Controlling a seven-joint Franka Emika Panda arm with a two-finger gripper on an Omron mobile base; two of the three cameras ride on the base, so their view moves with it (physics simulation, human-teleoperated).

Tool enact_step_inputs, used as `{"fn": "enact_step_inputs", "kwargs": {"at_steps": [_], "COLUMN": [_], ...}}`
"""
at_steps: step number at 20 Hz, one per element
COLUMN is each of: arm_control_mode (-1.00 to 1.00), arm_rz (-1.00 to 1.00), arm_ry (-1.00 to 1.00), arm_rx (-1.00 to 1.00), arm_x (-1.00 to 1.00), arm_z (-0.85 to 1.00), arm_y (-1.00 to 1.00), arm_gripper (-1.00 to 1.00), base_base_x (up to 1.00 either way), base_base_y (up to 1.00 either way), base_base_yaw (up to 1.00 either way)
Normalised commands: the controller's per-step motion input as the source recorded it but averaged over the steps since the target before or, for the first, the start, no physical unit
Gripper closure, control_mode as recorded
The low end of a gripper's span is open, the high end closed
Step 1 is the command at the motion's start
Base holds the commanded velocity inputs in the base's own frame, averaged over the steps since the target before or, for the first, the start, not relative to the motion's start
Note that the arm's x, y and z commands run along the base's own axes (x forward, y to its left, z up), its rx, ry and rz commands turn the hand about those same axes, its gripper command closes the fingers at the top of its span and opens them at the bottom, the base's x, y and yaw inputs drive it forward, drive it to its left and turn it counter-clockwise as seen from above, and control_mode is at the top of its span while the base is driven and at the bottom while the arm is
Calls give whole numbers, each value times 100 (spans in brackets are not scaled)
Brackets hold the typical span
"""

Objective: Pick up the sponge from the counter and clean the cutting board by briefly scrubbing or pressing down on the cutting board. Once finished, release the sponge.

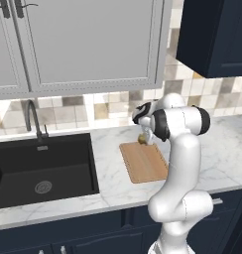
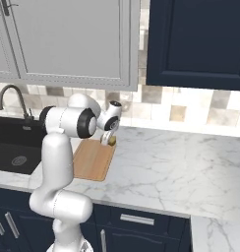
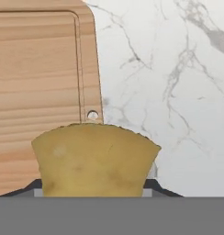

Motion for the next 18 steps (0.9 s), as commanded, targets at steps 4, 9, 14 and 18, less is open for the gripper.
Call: {"fn": "enact_step_inputs", "kwargs": {"at_steps": [4,9,14,18], "arm_control_mode": [-100,-100,-100,-100], "arm_rz": [0,0,0,0], "arm_ry": [0,0,0,0], "arm_rx": [-2,0,-2,-4], "arm_x": [-6,-18,-23,-35], "arm_z": [-14,0,-2,-18], "arm_y": [46,51,52,20], "arm_gripper": [100,100,100,100], "base_base_x": [0,0,0,0], "base_base_y": [0,0,0,0], "base_base_yaw": [0,0,0,0]}}
